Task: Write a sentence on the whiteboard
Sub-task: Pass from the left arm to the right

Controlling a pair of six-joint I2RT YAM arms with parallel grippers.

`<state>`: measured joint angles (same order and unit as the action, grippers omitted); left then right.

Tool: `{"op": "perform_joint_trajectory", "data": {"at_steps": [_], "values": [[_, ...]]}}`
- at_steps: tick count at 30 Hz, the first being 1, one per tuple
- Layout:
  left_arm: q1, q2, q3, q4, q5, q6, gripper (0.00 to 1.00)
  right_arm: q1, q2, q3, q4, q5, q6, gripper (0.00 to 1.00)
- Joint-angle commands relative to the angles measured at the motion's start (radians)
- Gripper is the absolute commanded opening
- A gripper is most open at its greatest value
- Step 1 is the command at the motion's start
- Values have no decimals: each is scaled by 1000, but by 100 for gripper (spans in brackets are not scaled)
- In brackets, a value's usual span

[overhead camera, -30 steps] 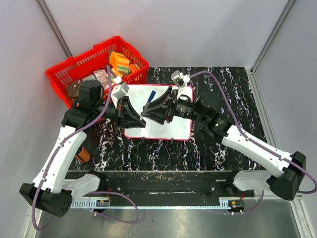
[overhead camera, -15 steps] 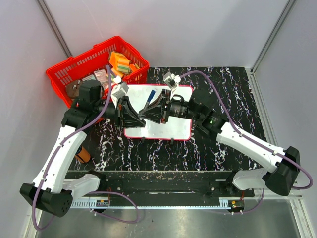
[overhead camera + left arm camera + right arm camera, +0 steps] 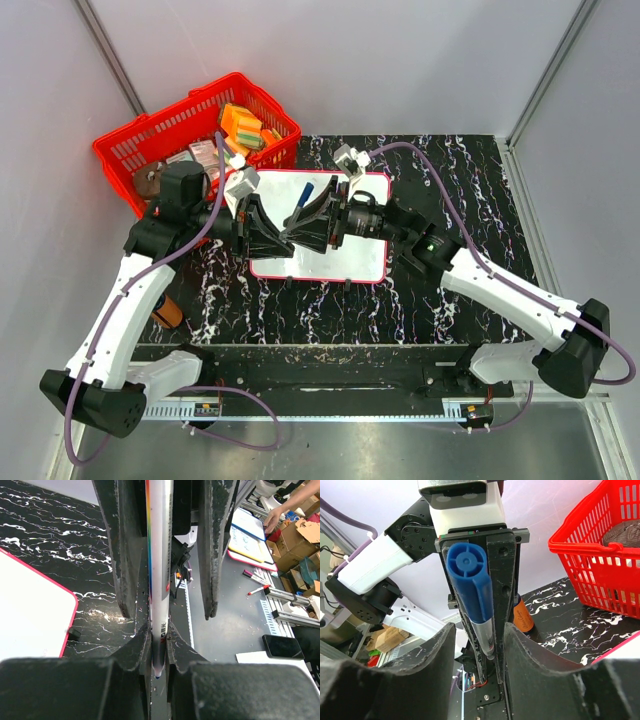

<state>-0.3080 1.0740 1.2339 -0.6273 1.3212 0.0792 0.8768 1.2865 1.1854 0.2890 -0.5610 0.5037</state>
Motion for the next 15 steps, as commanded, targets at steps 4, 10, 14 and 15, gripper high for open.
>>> {"op": "perform_joint_trajectory", "data": {"at_steps": [4,10,14,15], "values": [[0,-14,1,28,42,25,0,-1,-23,14,21,-5,-7,42],[0,-19,-4,28,41,30,0,-1,-32,0,9,39,-4,0],[0,-29,-5,26,-57,10,32,-2,-65,-30,12,79,-8,0],[0,-31,-7,26,-72,4,61,1,-73,-39,13,93,-8,0]]}}
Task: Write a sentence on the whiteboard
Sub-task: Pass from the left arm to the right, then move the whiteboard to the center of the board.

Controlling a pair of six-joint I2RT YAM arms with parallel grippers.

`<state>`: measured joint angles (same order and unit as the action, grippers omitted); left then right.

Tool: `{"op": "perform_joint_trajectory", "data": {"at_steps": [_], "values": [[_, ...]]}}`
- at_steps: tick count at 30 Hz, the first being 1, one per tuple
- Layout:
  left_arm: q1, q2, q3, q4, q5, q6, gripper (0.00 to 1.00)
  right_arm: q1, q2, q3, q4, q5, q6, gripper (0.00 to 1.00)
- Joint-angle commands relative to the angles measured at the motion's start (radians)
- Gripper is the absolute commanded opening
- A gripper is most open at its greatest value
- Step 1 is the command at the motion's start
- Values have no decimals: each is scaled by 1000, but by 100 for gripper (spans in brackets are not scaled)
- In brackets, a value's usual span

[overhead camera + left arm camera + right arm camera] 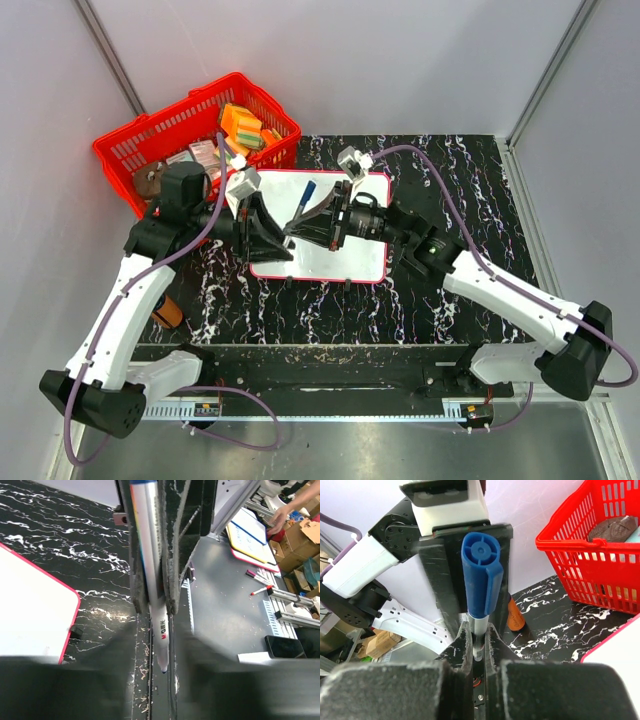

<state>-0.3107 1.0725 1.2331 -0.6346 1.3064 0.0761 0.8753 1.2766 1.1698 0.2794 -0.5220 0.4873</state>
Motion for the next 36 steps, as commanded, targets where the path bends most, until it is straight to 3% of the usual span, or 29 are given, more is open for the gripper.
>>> {"op": "perform_joint_trajectory", "data": {"at_steps": [1,3,5,10,18,23,29,36], "values": [[2,-29,-6,33,-71,2,73,1,-71,-41,21,62,2,0],[4,-32,-6,35,-104,-6,93,1,-100,-68,12,106,-4,0],[5,-34,-9,26,-125,2,99,1,-135,-90,1,138,-15,0],[7,-29,-4,-34,-202,56,99,1,-224,-173,-43,261,-42,0],[7,32,-3,-111,-536,149,99,1,-341,-300,-105,385,-62,0],[7,47,-121,-24,-816,146,99,1,-433,-389,-98,450,-42,0],[22,101,-242,99,-1048,108,99,1,-517,-453,-154,539,-27,0],[129,164,-330,265,-1095,-1,99,1,-557,-509,-163,548,-3,0]]}}
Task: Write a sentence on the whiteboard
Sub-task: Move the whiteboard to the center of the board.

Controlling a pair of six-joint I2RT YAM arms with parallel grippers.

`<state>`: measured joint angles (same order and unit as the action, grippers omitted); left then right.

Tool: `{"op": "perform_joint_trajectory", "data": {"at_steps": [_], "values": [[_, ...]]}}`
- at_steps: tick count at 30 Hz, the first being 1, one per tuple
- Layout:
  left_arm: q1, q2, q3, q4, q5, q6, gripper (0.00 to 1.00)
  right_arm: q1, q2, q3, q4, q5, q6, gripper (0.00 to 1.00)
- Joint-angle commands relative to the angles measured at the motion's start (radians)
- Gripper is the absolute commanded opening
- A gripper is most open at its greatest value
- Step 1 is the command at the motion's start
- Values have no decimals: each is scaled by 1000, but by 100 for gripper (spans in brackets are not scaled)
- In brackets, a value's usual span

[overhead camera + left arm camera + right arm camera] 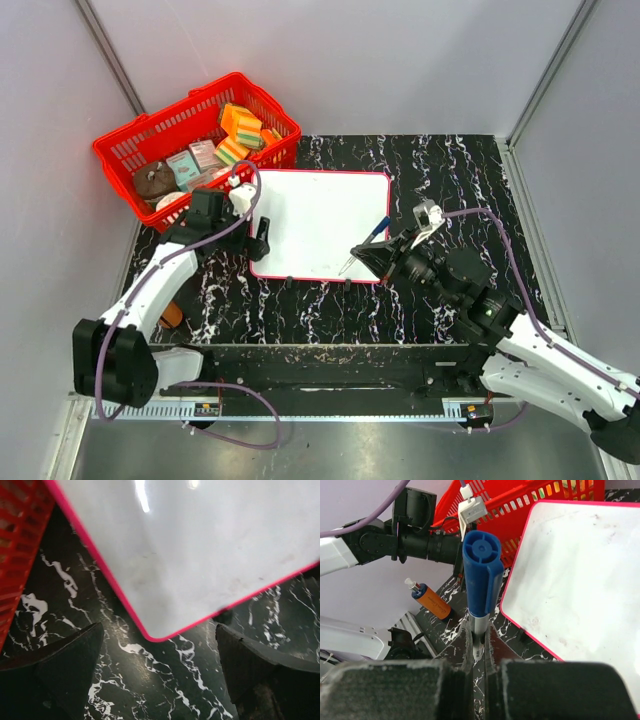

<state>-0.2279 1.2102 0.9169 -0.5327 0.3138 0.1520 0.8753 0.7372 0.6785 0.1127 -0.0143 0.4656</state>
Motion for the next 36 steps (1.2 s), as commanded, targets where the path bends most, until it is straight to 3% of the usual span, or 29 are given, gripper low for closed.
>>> {"op": "perform_joint_trajectory", "data": {"at_steps": [1,8,23,28,36], "values": [[56,37,-18,183,-96,-83,99,1,-25,-20,2,40,21,0],[87,133,0,215,54,-91,99,1,-53,-33,-28,59,18,0],[113,227,-10,283,231,-78,99,1,-107,-54,-61,80,25,0],[114,261,-13,275,223,-66,96,1,-114,-60,-67,82,31,0],[119,299,-9,231,318,-34,72,1,-133,-62,-87,96,30,0]]}}
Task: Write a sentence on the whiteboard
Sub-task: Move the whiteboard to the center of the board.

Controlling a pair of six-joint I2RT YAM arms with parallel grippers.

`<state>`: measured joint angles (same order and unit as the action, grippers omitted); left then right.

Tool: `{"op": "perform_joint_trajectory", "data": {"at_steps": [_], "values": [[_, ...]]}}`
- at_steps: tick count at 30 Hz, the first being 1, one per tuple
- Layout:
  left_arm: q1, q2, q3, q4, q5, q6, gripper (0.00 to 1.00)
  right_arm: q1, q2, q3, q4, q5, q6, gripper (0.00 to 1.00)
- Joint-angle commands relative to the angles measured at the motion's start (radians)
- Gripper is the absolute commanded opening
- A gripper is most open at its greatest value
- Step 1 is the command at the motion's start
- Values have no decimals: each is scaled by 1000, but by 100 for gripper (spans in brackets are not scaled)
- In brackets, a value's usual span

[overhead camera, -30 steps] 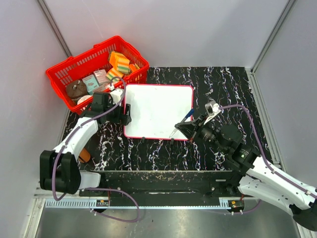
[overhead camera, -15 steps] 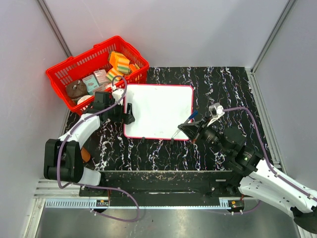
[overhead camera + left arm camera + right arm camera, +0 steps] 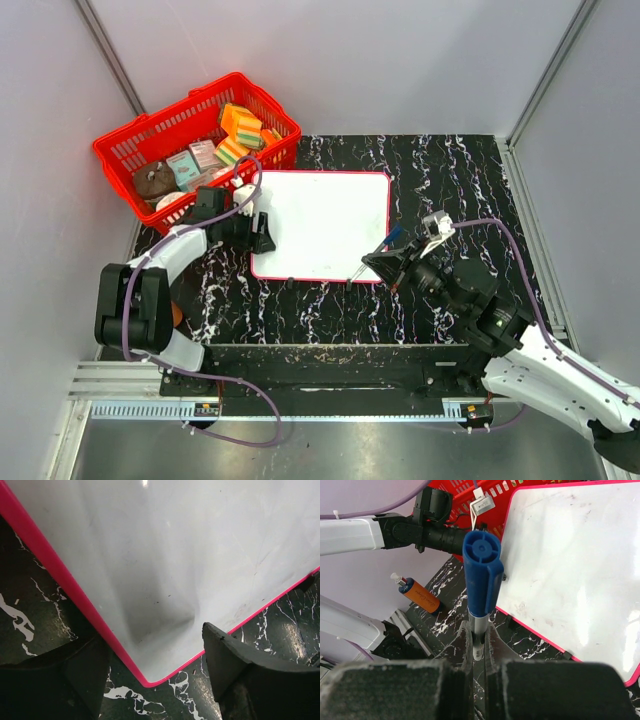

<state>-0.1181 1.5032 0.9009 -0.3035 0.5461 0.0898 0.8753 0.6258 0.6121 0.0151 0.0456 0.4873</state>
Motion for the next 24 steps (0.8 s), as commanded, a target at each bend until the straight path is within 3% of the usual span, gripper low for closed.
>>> {"op": "perform_joint_trajectory", "data": {"at_steps": [1,8,24], "values": [[9,6,3,0,89,28,71,1,-29,3,8,39,8,0],[21,6,-14,-43,140,82,59,1,-51,2,-9,62,5,0],[23,-55,-71,-39,169,96,57,1,-63,2,-46,73,7,0]]}}
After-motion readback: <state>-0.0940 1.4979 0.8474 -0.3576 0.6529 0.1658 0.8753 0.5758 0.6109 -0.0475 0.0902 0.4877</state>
